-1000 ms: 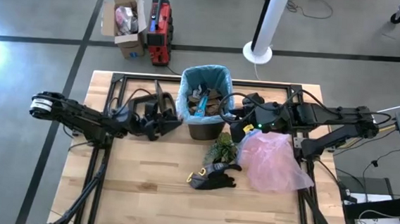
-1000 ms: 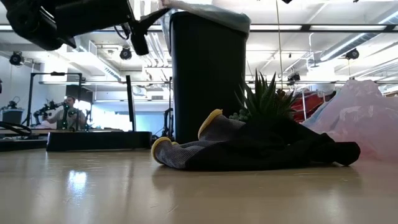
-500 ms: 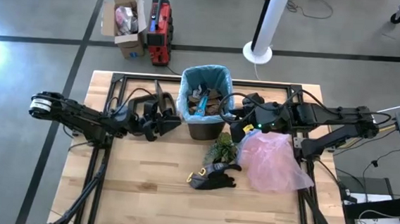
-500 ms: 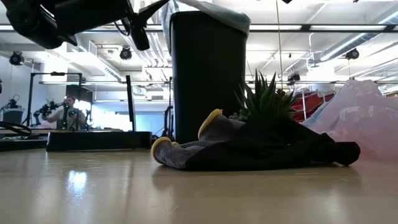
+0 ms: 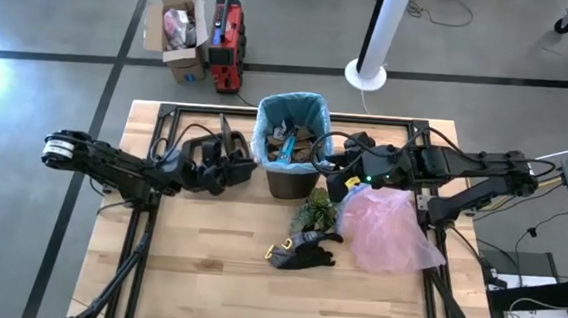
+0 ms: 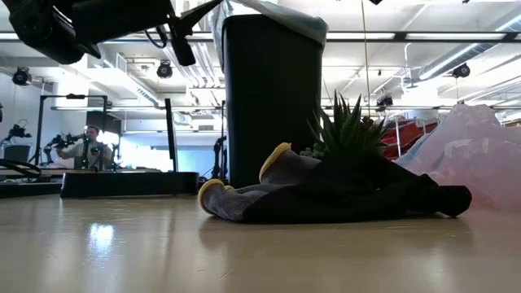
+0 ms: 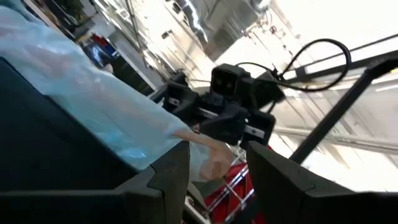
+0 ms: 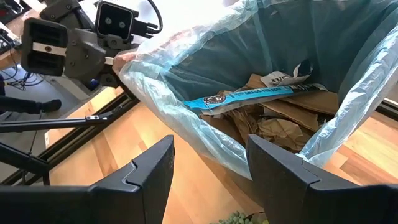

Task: Place trash/remove bag and relplace
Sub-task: Remove trash bag from trash bin

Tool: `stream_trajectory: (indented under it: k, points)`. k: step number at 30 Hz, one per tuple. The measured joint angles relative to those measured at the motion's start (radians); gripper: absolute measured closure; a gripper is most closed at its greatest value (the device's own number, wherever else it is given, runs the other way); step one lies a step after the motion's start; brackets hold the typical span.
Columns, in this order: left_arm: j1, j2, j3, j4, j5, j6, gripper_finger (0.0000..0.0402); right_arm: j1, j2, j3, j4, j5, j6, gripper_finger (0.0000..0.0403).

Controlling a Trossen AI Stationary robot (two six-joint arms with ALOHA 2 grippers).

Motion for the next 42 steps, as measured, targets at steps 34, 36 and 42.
stream_trajectory:
  k: [34, 36, 42]
  points:
    - [0.0, 0.004, 0.129, -0.242, -0.007, 0.064, 0.0278, 0.0, 0.0, 0.0, 0.0, 0.0, -0.008, 0.0217]
    - [0.0, 0.004, 0.139, -0.239, -0.006, 0.078, 0.0278, 0.0, 0.0, 0.0, 0.0, 0.0, -0.007, 0.0217]
    - [0.0, 0.002, 0.161, -0.233, -0.005, 0.083, 0.0289, 0.0, 0.0, 0.0, 0.0, 0.0, -0.008, 0.0217]
